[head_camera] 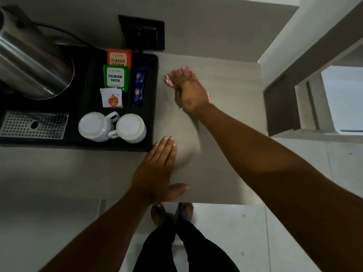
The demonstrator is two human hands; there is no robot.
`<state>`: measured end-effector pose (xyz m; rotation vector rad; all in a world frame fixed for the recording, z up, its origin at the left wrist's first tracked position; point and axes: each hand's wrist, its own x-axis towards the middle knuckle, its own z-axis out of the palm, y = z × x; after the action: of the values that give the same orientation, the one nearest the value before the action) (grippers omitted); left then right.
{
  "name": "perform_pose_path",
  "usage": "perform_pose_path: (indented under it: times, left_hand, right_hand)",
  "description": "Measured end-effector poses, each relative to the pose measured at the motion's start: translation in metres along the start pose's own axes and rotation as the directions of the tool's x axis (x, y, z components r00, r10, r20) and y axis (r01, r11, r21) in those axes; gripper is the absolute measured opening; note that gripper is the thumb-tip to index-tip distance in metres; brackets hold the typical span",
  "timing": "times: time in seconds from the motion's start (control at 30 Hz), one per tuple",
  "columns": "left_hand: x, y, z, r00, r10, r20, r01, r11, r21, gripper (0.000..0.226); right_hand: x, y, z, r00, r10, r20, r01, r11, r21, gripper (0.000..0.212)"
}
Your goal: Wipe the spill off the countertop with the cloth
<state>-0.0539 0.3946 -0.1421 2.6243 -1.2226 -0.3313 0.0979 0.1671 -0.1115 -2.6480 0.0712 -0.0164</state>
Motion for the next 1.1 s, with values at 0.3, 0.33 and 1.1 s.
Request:
perform_pose_path:
  times: [0.3,0.33,1.1]
  left_hand:
    - [0.001,0.003,-0.006,0.999,-0.011,0.052,0.012,1.000,-0.008,0.123]
    - [0.001,0.003,-0.007,0.999,-0.013,0.049,0.013,1.000,-0.006,0.122]
    - [0.000,0.010,-0.012,0.994,-0.013,0.108,-0.002,0.990,0.139,0.115]
  right_hand:
    - [-0.011,0.108,-0.060,0.816,0.510,-0.271,-0.508,0.857,0.083,0.036]
    - [-0.013,0.100,-0.058,0.842,0.477,-0.251,-0.472,0.878,0.082,0.036]
    - [-0.263,0.018,-0.007,0.883,0.427,-0.194,-0.432,0.902,0.018,0.045]
